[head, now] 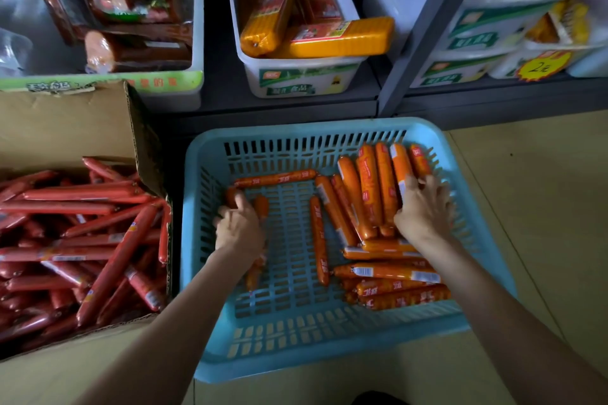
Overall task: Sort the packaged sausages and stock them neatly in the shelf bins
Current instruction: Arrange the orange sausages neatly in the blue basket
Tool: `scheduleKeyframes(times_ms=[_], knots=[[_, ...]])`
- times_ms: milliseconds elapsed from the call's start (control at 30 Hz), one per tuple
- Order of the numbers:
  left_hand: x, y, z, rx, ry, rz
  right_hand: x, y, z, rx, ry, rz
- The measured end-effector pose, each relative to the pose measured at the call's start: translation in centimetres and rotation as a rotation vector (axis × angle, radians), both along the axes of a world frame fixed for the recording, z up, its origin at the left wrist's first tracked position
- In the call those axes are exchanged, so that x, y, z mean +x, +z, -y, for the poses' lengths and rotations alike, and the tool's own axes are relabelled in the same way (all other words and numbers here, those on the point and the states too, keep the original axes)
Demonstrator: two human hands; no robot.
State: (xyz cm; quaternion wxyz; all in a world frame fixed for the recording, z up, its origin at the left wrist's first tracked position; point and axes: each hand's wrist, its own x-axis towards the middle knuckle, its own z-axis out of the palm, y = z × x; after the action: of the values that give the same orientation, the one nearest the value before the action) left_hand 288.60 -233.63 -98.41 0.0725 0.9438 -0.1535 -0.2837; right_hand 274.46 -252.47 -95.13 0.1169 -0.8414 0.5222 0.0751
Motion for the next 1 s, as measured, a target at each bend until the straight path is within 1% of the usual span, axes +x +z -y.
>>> scheduleKeyframes(times_ms=[33, 67, 133, 167, 200, 233, 267, 333, 400, 433, 533, 600, 700, 767, 800, 867, 900, 933, 967, 1000], knots=[[0.2, 0.0, -0.1, -0.059, 0.040, -0.030, 0.1, 0.1, -0.4, -0.030, 0.030, -0.030], [0.1, 0.0, -0.3, -0.104, 0.064, -0.062, 0.3, 0.4, -0.9, -0.083, 0.066, -0.017], [-0.3, -0.2, -0.5, -0.170, 0.070, -0.131, 1.3, 0.5, -1.8, -0.168, 0.197, 0.088], [-0.5, -0.4, -0.5, -0.222, 0.075, -0.169, 2.0, 0.3, -2.4, -0.153, 0.292, 0.148], [-0.7, -0.6, -0.4, -0.298, 0.103, -0.214, 2.8, 0.2, -3.1, -0.074, 0.382, 0.211], [-0.9, -0.8, -0.3, -0.396, 0.153, -0.266, 3.7, -0.1, -4.0, 0.055, 0.435, 0.265], [-1.0, -0.8, -0.1, -0.505, 0.231, -0.321, 4.6, -0.4, -4.8, 0.201, 0.446, 0.302], [-1.1, -0.2, 0.4, -0.726, 0.446, -0.455, 6.0, -1.2, -6.2, 0.424, 0.397, 0.376], [-1.0, 0.3, 0.7, -0.899, 0.601, -0.621, 6.6, -2.0, -6.8, 0.548, 0.354, 0.435], [-0.9, 0.5, 0.8, -0.940, 0.623, -0.659, 6.7, -2.3, -6.9, 0.613, 0.320, 0.471], [-0.6, 0.6, 1.0, -0.972, 0.641, -0.696, 6.2, -2.1, -6.7, 0.815, 0.194, 0.554], [-0.8, 0.6, 1.1, -0.994, 0.621, -0.744, 5.8, -1.5, -6.5, 0.849, 0.160, 0.538], [-1.5, 0.7, 1.9, -1.014, 0.552, -0.814, 5.1, -0.7, -5.9, 0.779, 0.123, 0.500], [-1.7, 0.8, 2.7, -1.011, 0.521, -0.786, 4.1, 0.2, -4.5, 0.639, 0.081, 0.511], [-1.7, 0.5, 3.1, -0.961, 0.450, -0.695, 3.4, 0.8, -3.4, 0.542, 0.057, 0.521], [-1.8, -0.5, 3.7, -0.755, 0.171, -0.439, 1.9, 1.7, -0.9, 0.310, 0.009, 0.555], [-2.1, -0.9, 3.8, -0.640, 0.036, -0.350, 1.2, 2.0, 0.4, 0.182, -0.007, 0.560], [-2.5, -1.2, 3.7, -0.544, -0.065, -0.298, 0.5, 2.1, 1.4, 0.071, -0.024, 0.537], [-3.0, -1.6, 3.7, -0.489, -0.131, -0.267, 0.0, 2.0, 2.3, -0.003, -0.039, 0.482], [-3.4, -1.9, 3.6, -0.459, -0.174, -0.242, -0.5, 1.7, 3.0, -0.036, -0.041, 0.386]])
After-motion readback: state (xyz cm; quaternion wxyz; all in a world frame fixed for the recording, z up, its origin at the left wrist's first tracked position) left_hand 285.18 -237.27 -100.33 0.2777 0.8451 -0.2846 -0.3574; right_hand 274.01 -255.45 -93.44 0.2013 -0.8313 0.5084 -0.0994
